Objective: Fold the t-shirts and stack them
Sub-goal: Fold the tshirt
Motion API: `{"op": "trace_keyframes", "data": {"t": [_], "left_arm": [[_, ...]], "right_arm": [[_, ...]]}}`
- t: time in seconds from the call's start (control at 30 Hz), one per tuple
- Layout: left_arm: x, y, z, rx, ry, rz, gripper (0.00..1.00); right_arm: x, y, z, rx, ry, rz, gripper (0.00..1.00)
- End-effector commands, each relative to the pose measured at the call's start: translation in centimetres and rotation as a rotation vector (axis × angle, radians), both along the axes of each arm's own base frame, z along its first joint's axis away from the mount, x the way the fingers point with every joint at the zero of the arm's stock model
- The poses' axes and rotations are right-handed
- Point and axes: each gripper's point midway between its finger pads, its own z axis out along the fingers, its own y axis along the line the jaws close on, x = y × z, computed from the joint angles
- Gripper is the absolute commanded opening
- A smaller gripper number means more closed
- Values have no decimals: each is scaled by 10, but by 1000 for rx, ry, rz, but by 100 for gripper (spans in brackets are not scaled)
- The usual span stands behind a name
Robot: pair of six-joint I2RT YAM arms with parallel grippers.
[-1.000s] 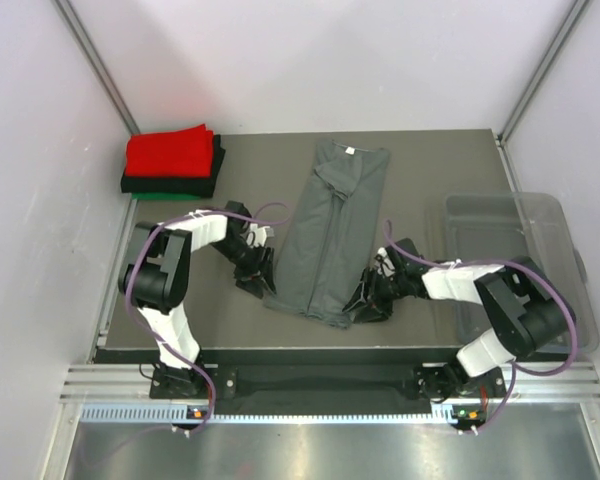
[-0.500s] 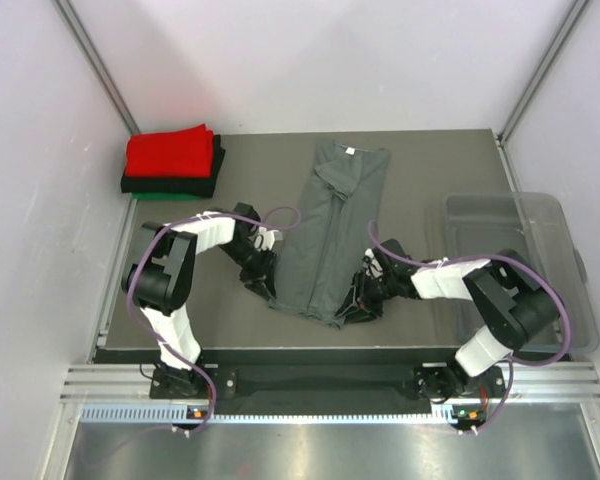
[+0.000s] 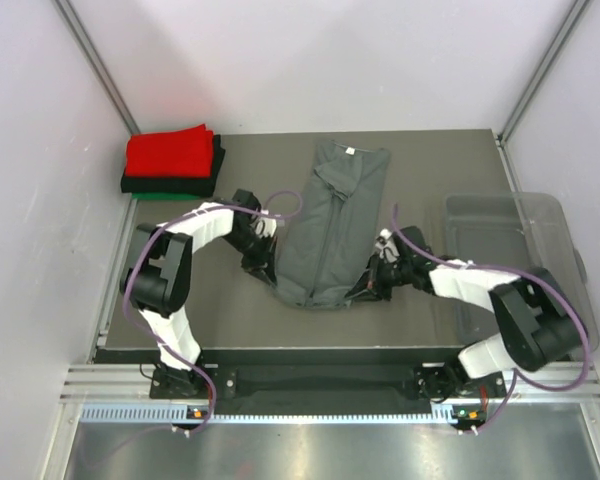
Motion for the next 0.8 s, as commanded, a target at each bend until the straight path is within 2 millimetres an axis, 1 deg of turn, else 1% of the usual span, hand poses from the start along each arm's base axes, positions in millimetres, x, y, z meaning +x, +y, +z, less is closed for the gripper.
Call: {"op": "trace_keyframes", "data": {"t": [0.0,0.03,0.07,0.1,0.13,0.2,0.23,0.27,0.3,0.33,0.37,0.4,0.43,0.47,0.5,0.53,0.57,0.6,0.63,0.67,0.7,0.73,0.77], "left_arm": [[36,-12,38,-59,-135,-27,0],[41,-13,41,-58,-137,-29,0],[58,-19,54,-75,-179,-31,0],[64,-21,57,-85,-196,-51,0],[77,-27,62,-98,-216,-54,0],[88,-34,64,-113,-223,-70,0],[93,-37,56,-113,-202,-76,0],[106,-43,63,-126,-237,-80,0],[113,-45,63,-128,-250,-76,0],[130,-49,63,-139,-301,-74,0],[138,-53,64,-145,-327,-67,0],[148,-55,58,-142,-345,-61,0],[161,-60,64,-152,-379,-59,0],[166,-62,63,-155,-380,-60,0],[171,-64,52,-153,-357,-59,0],[182,-69,60,-165,-388,-60,0],[189,-70,53,-162,-389,-58,0],[199,-73,58,-170,-422,-60,0],[205,-75,58,-169,-444,-57,0],[216,-77,57,-172,-483,-56,0],[225,-79,62,-177,-519,-54,0],[230,-80,63,-175,-521,-28,0],[238,-82,64,-180,-545,-23,0]], "right_arm": [[35,-11,41,79,-175,-52,0],[38,-15,44,83,-187,-66,0],[45,-16,50,95,-224,-78,0],[52,-22,56,101,-251,-98,0],[57,-25,58,98,-277,-106,0],[71,-31,67,97,-333,-124,0],[77,-35,68,83,-373,-116,0],[81,-36,69,79,-392,-113,0],[90,-42,71,69,-409,-127,0],[95,-45,70,57,-429,-121,0],[104,-50,69,50,-437,-131,0],[109,-51,70,50,-449,-125,0],[115,-53,68,37,-478,-107,0],[128,-57,68,27,-490,-110,0],[135,-59,67,19,-514,-93,0],[141,-59,67,15,-520,-87,0],[154,-63,65,7,-522,-95,0],[159,-62,63,8,-523,-90,0],[168,-62,68,11,-545,-91,0],[171,-62,58,6,-523,-88,0],[173,-62,55,1,-526,-82,0],[178,-63,53,-1,-531,-82,0],[183,-63,47,-6,-520,-80,0]]}}
